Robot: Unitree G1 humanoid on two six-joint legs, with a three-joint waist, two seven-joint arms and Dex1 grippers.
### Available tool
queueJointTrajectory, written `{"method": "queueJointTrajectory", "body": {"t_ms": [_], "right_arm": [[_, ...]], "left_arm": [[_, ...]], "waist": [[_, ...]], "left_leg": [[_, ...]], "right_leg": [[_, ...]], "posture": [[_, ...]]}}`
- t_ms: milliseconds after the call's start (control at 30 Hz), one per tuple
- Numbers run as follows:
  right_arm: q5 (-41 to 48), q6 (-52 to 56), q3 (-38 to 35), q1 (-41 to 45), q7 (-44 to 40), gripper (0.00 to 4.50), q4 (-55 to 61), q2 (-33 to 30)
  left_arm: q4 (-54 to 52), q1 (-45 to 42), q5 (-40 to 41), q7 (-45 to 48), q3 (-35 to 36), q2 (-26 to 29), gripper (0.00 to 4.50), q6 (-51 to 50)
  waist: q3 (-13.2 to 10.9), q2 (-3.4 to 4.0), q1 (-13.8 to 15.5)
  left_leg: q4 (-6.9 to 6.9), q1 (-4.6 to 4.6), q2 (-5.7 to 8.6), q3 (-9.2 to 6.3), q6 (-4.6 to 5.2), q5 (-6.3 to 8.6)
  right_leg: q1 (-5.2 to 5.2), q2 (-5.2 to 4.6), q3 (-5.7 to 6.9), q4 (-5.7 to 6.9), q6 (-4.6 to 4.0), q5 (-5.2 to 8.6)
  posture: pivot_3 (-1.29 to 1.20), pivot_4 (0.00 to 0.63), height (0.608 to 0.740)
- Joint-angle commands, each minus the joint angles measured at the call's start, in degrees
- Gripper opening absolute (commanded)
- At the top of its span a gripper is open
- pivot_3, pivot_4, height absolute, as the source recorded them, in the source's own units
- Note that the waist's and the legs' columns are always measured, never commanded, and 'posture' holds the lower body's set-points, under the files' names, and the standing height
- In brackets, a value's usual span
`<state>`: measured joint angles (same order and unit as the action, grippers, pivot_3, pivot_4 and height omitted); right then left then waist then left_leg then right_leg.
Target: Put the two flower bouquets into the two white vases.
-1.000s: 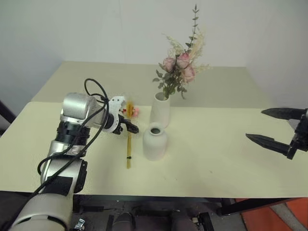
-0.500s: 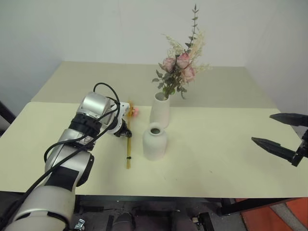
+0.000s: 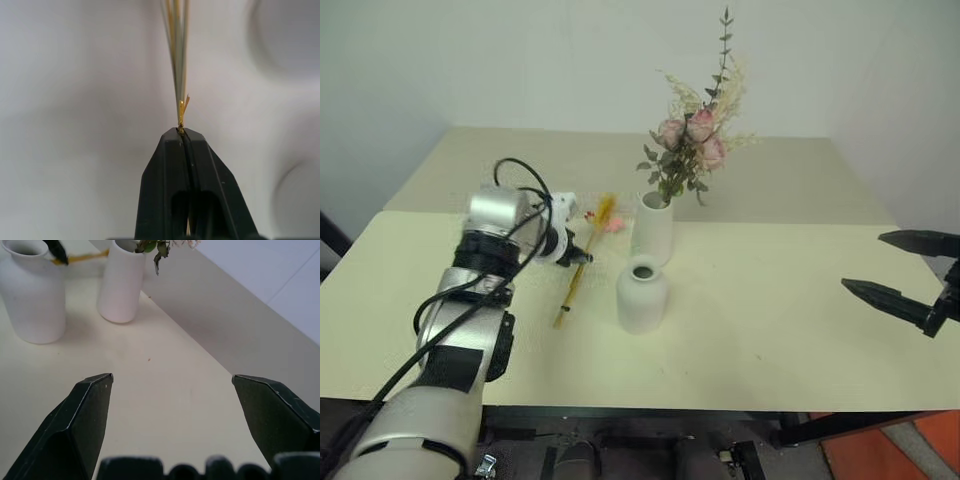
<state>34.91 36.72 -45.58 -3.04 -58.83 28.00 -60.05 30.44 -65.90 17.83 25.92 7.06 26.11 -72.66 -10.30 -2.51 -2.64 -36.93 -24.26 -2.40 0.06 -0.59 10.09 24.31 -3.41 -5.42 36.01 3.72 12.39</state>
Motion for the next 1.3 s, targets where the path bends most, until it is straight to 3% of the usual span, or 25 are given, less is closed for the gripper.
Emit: {"method": "queueJointTrajectory", "body": {"t_ms": [33, 200, 400, 733, 933, 1300], "right_arm": [[-0.38, -1.72, -1.36, 0.96, -0.68, 4.5, -1.0, -1.56], [3.88, -0.25, -4.81, 0.98, -4.61, 4.5, -1.99, -1.75], [6.84, -3.1, -6.85, -1.27, -13.03, 4.5, -2.97, -1.27], [6.35, -3.62, -6.89, -2.83, -12.45, 4.5, -1.58, -0.59], [5.96, -3.42, -7.66, -3.67, -11.46, 4.5, -0.91, -0.69], [5.09, -4.45, -6.34, -3.98, -10.16, 4.5, -0.69, -0.66]], "left_arm": [[-14.29, 3.66, 5.9, -1.47, 14.25, 0.54, 0.07, 10.59], [-26.29, 7.67, 25.16, 9.4, 27.92, 0.05, 0.07, 12.22], [-31.8, 11.13, 35.64, 17.13, 23.9, -1.17, 0.07, 11.8], [-28.65, 11.73, 33.15, 21.19, 11.07, -7.59, 0.07, 22.17], [-26.95, 12.4, 31.4, 27.04, 6.1, -6.5, 0.07, 26.09], [-26.77, 15.08, 28.76, 31.3, 3.5, -3.48, 0.07, 30.42]], "waist": [[0.0, 0.0, -0.02], [0.0, 0.0, 0.38], [0.03, 0.0, 1.09], [0.03, -0.01, 0.96], [0.03, -0.01, 0.93], [0.04, 0.0, 1.0]], "left_leg": [[0.0, 0.01, -0.03, 0.0, 0.0, 0.0], [-0.02, 0.08, -0.01, 0.03, -0.01, -0.01], [-0.1, 0.19, 0.01, 0.01, -0.02, -0.01], [-0.12, 0.21, 0.0, 0.02, -0.01, -0.01], [-0.14, 0.2, 0.01, 0.02, -0.01, -0.01], [-0.13, 0.17, 0.0, 0.01, -0.01, -0.01]], "right_leg": [[-0.01, 0.02, 0.01, 0.0, -0.02, -0.01], [-0.08, 0.0, 0.02, 0.05, -0.04, -0.03], [-0.33, -0.03, 0.08, 0.0, 0.02, 0.01], [-0.28, 0.03, 0.0, 0.02, -0.01, 0.01], [-0.29, 0.03, -0.01, 0.02, 0.0, 0.01], [-0.27, 0.03, 0.01, 0.02, -0.01, 0.01]], "posture": [[0.0, 0.15, 0.74], [0.0, 0.15, 0.74], [0.0, 0.15, 0.74], [0.0, 0.15, 0.74], [0.0, 0.15, 0.74], [0.0, 0.15, 0.74]]}}
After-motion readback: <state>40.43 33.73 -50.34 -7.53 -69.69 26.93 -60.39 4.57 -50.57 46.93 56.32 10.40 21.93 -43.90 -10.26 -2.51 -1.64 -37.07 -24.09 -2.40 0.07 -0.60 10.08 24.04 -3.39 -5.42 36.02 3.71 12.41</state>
